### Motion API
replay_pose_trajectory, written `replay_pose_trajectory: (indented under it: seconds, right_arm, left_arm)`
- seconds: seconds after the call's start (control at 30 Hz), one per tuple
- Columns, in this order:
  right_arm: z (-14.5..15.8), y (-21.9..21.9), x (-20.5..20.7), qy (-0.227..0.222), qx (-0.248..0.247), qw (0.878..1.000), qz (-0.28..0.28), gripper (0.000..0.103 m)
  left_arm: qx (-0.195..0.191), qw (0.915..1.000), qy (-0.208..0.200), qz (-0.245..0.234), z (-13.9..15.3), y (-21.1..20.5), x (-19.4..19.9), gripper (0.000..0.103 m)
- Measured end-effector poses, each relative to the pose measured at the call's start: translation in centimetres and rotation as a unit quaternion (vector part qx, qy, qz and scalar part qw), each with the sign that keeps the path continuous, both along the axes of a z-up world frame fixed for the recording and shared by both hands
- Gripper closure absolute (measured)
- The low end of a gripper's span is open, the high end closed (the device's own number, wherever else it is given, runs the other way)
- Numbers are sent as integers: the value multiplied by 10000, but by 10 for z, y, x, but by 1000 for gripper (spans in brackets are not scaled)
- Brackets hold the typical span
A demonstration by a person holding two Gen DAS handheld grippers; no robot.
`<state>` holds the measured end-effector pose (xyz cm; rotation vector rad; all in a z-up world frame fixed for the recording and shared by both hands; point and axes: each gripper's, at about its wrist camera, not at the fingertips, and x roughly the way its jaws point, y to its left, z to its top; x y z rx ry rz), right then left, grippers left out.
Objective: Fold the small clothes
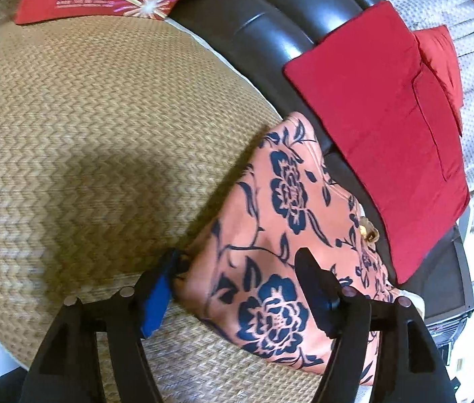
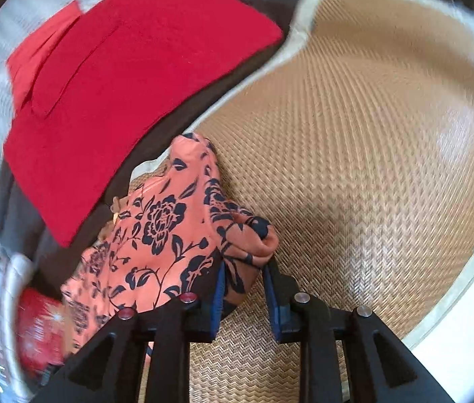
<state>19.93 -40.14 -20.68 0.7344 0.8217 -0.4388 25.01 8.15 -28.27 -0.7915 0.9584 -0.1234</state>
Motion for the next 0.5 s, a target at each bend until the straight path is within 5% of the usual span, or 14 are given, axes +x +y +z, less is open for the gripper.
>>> replay_pose_trajectory:
  seconds: [0.1, 0.2, 0.27, 0.33, 0.37, 0.4, 0.5]
  right_arm:
    - [16, 29, 30, 226, -853, 9959, 206, 77]
    - [30, 41, 38, 380, -1389, 9896, 61, 77]
    - [32, 36, 44, 504, -1556, 9865, 6, 76]
    - [24, 15, 48, 667, -1279, 9894, -157, 62]
    - [19, 3, 46, 695, -1049, 9916, -307, 42]
    - [13, -18, 37, 506, -508, 9959, -554, 33]
    - [-4, -59, 0, -103, 814, 9863, -1431, 28]
  left_arm:
    - [2, 10000, -92, 19, 1, -5, 0, 34]
    - [38, 10000, -52, -43, -3, -16, 8, 61]
    - [-135, 9999, -45, -12, -7, -13, 9, 62]
    - [-260, 9997, -23, 14, -7, -12, 11, 61]
    - [-314, 9995, -21, 40, -7, -12, 13, 60]
    - [-374, 9993, -43, 36, -8, -11, 12, 51]
    - [-479, 9988, -120, -46, -7, -17, 19, 42]
